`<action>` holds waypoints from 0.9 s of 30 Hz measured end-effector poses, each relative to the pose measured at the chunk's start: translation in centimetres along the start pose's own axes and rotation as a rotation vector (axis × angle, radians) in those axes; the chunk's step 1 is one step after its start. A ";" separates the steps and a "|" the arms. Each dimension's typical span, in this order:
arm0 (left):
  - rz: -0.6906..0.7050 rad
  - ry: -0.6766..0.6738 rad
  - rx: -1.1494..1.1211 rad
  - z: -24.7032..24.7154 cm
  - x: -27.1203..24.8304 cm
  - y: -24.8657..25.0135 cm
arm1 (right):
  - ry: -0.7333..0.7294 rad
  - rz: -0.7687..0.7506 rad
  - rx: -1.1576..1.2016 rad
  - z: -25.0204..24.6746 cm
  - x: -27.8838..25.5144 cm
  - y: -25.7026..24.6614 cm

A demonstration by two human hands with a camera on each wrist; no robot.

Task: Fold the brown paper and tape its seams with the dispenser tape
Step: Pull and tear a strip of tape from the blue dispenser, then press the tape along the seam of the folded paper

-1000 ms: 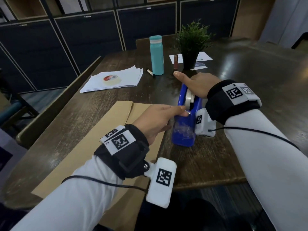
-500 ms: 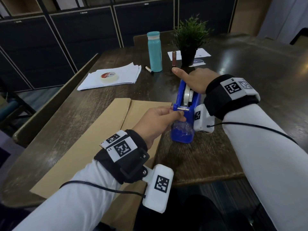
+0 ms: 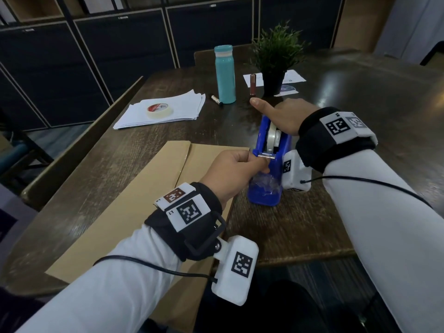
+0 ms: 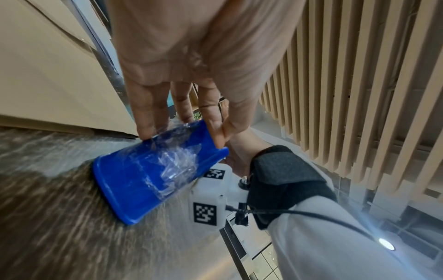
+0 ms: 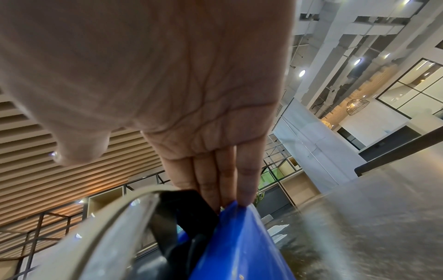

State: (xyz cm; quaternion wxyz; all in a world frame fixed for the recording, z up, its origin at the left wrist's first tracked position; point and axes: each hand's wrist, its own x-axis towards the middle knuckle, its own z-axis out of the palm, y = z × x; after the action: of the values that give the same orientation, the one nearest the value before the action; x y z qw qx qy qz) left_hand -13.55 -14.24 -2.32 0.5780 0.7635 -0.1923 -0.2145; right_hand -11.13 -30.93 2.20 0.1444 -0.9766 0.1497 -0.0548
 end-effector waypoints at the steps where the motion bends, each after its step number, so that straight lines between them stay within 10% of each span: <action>1: 0.005 0.001 0.008 0.0 0.0 -0.1 | 0.000 0.001 0.001 0.0 0.0 0.0; 21: 0.146 -0.169 0.324 -3.1 -0.4 0.7 | -0.049 0.037 -0.010 -0.3 -0.4 -0.5; 27: 0.265 0.047 0.224 -7.4 -2.0 0.2 | -0.142 0.051 0.025 -1.4 -1.8 -0.6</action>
State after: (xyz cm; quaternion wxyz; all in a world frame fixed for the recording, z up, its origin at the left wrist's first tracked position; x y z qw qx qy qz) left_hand -11.18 -7.27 -0.09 0.5170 0.7959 -0.3002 -0.0957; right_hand -12.90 -30.22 3.55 0.1681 -0.9721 0.1631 0.0163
